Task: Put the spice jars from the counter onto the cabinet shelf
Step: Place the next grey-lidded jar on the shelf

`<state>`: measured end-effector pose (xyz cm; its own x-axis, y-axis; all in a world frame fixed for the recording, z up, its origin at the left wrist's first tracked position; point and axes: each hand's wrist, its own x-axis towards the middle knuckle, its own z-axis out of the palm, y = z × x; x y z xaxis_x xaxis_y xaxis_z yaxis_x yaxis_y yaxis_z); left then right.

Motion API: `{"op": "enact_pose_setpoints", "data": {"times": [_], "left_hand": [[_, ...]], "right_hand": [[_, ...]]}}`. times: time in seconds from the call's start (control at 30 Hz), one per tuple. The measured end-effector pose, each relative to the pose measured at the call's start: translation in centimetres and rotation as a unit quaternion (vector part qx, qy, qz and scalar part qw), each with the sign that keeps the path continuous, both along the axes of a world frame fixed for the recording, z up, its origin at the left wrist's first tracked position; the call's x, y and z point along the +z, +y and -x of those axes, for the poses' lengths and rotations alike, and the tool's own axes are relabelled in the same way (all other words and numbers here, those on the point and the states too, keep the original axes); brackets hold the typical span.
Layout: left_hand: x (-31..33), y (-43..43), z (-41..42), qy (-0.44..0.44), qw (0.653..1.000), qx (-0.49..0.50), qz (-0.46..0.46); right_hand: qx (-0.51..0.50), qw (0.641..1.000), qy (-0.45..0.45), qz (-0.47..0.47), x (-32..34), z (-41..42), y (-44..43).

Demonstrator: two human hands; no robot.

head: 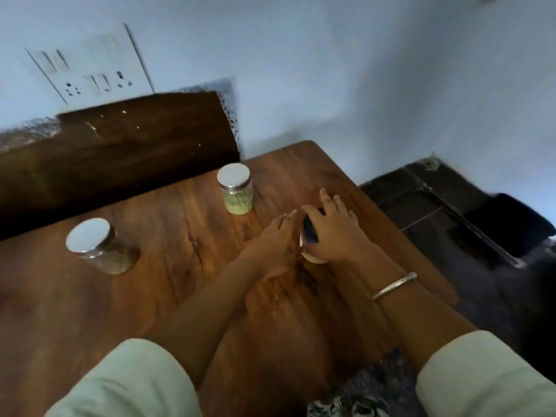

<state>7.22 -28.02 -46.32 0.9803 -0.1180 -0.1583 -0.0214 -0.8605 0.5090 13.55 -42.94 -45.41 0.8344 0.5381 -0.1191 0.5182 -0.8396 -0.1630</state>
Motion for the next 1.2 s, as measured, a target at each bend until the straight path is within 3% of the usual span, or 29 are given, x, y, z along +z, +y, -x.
{"op": "enact_pose_setpoints", "data": {"times": [0.13,0.27,0.4,0.57,0.7,0.97,1.2], "left_hand": [[-2.3,-1.6,-0.6,0.048,0.998,0.021,0.031],[-3.8,-3.1,-0.4,0.066,0.997,0.016,0.046],[-3.8,-2.7,-0.1,0.052,0.995,0.02,0.084],[-2.3,-1.2,1.6,-0.039,0.984,0.049,0.165],[-1.2,0.8,4.0,-0.131,0.976,0.064,0.16],[1.6,5.5,8.2,-0.227,0.944,0.13,0.202],[4.4,11.6,11.7,-0.234,0.921,0.128,0.285]], "right_hand": [[-0.007,0.998,0.038,0.039,-3.0,-0.5,-1.7],[-0.029,0.998,0.041,-0.046,-4.2,-0.6,-2.6],[-0.019,0.998,0.009,-0.055,-3.9,-0.8,-2.7],[-0.027,0.994,-0.03,-0.104,-2.2,0.6,-1.2],[-0.04,0.981,-0.017,-0.187,0.2,2.2,1.0],[-0.023,0.933,0.017,-0.359,4.4,6.5,8.1],[0.003,0.859,0.163,-0.485,5.2,10.0,12.9]]}}
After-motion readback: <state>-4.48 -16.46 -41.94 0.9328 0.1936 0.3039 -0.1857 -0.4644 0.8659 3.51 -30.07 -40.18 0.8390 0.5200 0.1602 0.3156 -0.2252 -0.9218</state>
